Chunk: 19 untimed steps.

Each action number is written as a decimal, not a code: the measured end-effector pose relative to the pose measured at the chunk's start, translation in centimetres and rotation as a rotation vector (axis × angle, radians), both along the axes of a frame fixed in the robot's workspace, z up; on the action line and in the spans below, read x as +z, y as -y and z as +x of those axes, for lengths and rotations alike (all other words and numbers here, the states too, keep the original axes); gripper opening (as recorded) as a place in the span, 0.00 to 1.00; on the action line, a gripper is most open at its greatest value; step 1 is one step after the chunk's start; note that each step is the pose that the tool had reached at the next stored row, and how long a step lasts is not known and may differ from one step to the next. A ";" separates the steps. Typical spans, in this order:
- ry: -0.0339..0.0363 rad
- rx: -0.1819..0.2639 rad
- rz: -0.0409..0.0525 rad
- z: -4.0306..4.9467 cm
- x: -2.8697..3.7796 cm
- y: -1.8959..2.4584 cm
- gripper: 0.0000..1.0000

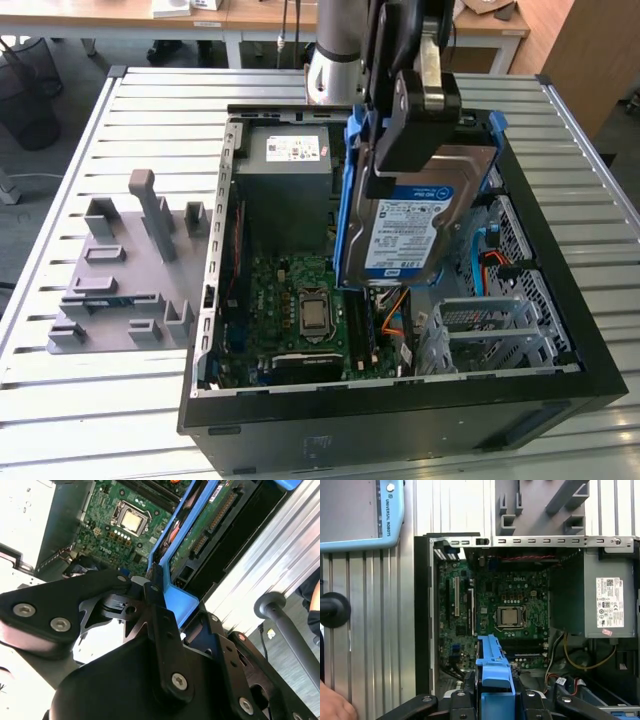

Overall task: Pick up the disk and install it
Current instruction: 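Insert the disk into the insertion slot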

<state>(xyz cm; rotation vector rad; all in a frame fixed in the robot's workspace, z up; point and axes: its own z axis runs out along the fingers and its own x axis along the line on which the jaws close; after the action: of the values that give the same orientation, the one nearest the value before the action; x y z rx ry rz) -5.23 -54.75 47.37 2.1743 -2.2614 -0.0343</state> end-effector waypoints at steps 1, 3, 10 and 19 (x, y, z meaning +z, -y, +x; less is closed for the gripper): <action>-0.0001 0.000 -0.0001 0.18 -0.01 0.03 0.36; -0.0001 0.000 0.0001 0.47 -0.06 0.09 0.36; -0.0001 0.000 0.0001 0.91 -0.16 0.75 0.36; -0.0001 0.000 -0.0001 1.78 -0.33 1.46 0.36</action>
<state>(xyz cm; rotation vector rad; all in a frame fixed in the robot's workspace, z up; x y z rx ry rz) -3.45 -56.21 47.04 2.1743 -2.2613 -0.0343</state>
